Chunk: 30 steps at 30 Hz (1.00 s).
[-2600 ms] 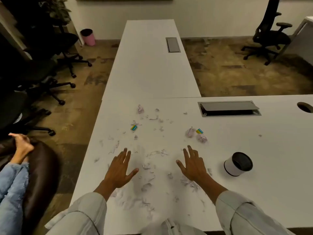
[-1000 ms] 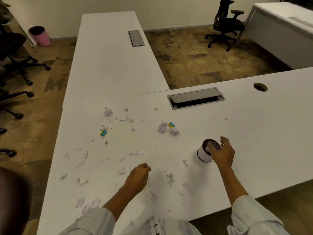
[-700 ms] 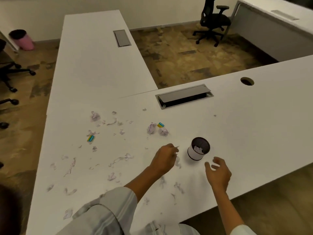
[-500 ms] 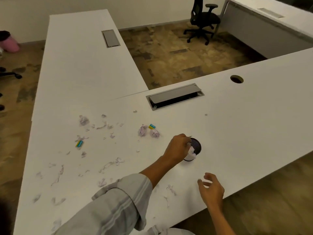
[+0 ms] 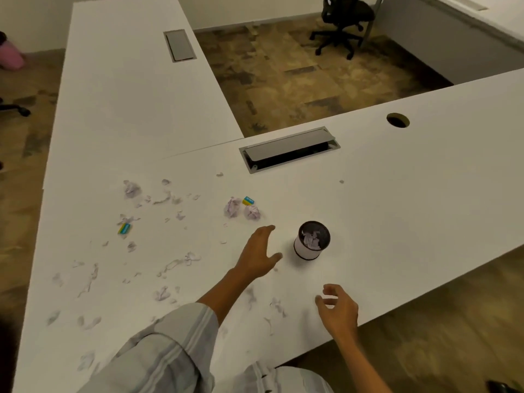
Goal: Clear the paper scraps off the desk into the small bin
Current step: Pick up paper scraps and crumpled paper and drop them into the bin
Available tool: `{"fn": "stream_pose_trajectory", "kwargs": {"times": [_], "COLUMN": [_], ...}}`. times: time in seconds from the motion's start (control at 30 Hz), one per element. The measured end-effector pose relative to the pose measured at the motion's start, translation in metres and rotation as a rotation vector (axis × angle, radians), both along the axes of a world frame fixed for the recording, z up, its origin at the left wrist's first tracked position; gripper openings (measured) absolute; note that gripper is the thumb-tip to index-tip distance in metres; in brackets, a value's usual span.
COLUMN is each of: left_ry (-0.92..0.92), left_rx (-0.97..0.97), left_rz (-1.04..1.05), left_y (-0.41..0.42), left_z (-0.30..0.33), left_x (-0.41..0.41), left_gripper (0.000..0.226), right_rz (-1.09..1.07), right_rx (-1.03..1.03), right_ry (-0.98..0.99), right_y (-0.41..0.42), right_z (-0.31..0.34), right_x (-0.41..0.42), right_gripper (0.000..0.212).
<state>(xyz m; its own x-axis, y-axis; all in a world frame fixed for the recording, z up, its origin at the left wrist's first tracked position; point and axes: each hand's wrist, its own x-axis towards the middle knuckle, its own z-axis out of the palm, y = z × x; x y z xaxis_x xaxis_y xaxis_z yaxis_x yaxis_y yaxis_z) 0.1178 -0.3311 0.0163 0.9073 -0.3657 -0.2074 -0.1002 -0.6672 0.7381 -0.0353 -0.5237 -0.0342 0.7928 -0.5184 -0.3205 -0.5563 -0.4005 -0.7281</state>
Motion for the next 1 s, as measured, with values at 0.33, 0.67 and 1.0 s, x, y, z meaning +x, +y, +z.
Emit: {"fn": "stream_pose_trajectory", "kwargs": {"times": [0.33, 0.67, 1.0], "left_ry": [0.135, 0.167, 0.289], "left_rx": [0.303, 0.58, 0.755], "left_rz": [0.357, 0.447, 0.64], "left_y": [0.177, 0.253, 0.273], "left_z": [-0.049, -0.057, -0.063], "left_x": [-0.114, -0.183, -0.207], "left_gripper": [0.078, 0.103, 0.092], "right_rz": [0.534, 0.789, 0.996], "right_rx": [-0.119, -0.087, -0.258], "right_ry": [0.223, 0.156, 0.102], "right_y": [0.05, 0.121, 0.169], "right_z": [-0.027, -0.034, -0.029], "right_x": [0.016, 0.034, 0.054], "right_gripper": [0.079, 0.084, 0.039]}}
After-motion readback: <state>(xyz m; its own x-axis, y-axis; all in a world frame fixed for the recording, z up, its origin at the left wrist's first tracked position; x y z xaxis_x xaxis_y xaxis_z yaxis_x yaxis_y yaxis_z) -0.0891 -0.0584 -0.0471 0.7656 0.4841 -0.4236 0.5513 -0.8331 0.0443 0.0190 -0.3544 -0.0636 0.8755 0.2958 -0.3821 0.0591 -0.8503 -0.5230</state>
